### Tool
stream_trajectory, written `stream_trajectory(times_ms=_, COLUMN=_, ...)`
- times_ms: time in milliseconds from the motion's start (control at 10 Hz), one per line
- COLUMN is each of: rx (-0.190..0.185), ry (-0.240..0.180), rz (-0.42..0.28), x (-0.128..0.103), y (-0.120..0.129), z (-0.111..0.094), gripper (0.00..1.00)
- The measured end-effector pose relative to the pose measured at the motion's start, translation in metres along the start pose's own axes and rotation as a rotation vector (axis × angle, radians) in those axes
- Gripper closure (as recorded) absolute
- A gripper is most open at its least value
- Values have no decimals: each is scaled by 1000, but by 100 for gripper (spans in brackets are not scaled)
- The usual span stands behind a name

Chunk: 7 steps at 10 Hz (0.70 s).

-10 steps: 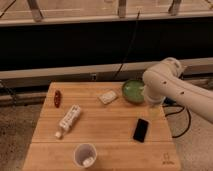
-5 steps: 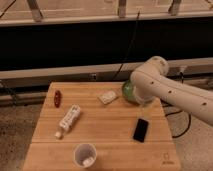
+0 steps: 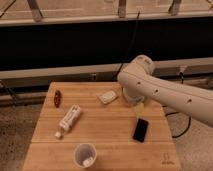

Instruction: Place the bottle in the ceramic bowl

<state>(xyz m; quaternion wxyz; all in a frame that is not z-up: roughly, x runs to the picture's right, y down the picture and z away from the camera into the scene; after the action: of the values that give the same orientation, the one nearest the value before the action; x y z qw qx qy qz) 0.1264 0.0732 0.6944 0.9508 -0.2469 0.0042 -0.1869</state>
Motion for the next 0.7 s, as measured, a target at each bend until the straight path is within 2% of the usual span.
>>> stream_trajectory(times_ms=200, rx=13, ry=-14, rz=-43, x=-25, y=-16, z=-1, gripper=20)
stream_trajectory(times_ms=700, rx=34, ry=-39, rz=-145, x=-61, y=-36, z=0, gripper=20)
